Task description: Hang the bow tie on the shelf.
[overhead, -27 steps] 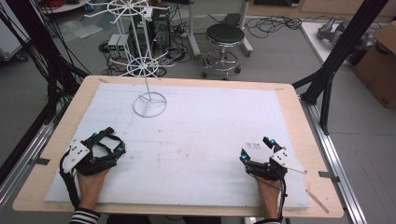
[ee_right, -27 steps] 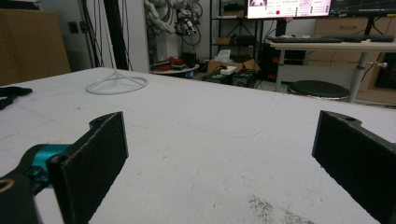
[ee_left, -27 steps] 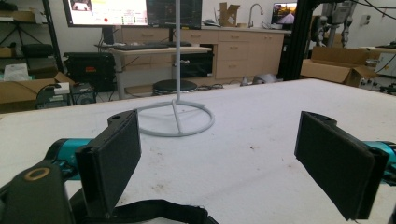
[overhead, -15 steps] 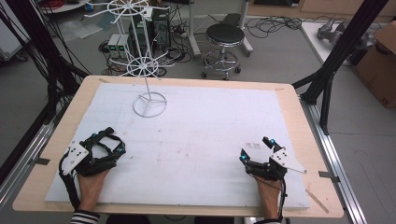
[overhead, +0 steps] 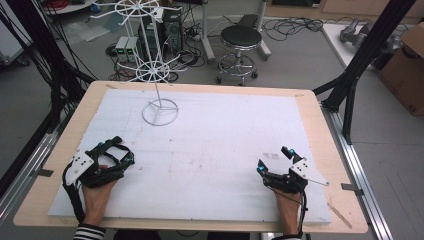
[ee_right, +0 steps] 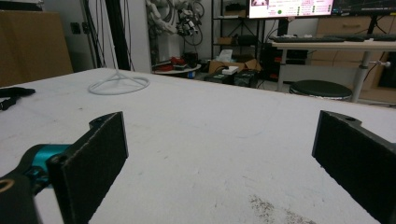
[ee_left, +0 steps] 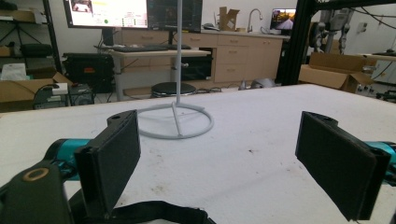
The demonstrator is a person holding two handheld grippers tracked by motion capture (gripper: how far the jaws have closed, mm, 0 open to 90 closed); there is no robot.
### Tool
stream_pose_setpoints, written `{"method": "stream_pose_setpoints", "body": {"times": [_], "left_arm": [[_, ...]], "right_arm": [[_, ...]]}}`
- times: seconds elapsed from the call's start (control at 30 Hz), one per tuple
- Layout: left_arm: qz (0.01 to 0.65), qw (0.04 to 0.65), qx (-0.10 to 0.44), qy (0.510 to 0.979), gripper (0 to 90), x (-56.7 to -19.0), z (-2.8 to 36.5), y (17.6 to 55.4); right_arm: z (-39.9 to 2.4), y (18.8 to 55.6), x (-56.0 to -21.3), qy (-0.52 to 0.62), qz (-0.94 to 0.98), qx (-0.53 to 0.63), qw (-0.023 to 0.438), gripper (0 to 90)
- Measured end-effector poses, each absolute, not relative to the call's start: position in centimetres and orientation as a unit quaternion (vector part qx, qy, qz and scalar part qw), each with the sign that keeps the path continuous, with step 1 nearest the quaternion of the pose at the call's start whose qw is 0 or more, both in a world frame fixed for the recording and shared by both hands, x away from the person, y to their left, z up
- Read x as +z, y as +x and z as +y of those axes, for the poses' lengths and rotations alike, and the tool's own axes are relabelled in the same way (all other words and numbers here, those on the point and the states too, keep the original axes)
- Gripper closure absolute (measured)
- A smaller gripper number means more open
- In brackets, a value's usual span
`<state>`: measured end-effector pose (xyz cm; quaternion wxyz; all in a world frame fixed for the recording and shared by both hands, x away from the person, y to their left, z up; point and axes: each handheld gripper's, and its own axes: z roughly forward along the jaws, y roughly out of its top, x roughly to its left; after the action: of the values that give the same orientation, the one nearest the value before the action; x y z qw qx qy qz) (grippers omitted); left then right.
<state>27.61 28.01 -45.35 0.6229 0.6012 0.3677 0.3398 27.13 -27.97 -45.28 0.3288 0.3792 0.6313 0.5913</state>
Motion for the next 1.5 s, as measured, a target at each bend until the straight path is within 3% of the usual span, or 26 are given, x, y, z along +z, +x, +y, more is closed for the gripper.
{"method": "stream_pose_setpoints", "body": {"times": [0.67, 1.5], "left_arm": [[0.359, 0.535, 0.326, 0.691, 14.5, -40.2, 31.7, 29.2], [0.385, 0.378, 0.265, 0.799, 15.0, -38.7, 35.2, 34.4]], "right_arm": [[-28.0, 27.1, -45.3, 0.379, 0.631, 0.591, 0.329, 2.4], [-28.1, 27.2, -45.3, 0.38, 0.629, 0.593, 0.328, 2.4]]}}
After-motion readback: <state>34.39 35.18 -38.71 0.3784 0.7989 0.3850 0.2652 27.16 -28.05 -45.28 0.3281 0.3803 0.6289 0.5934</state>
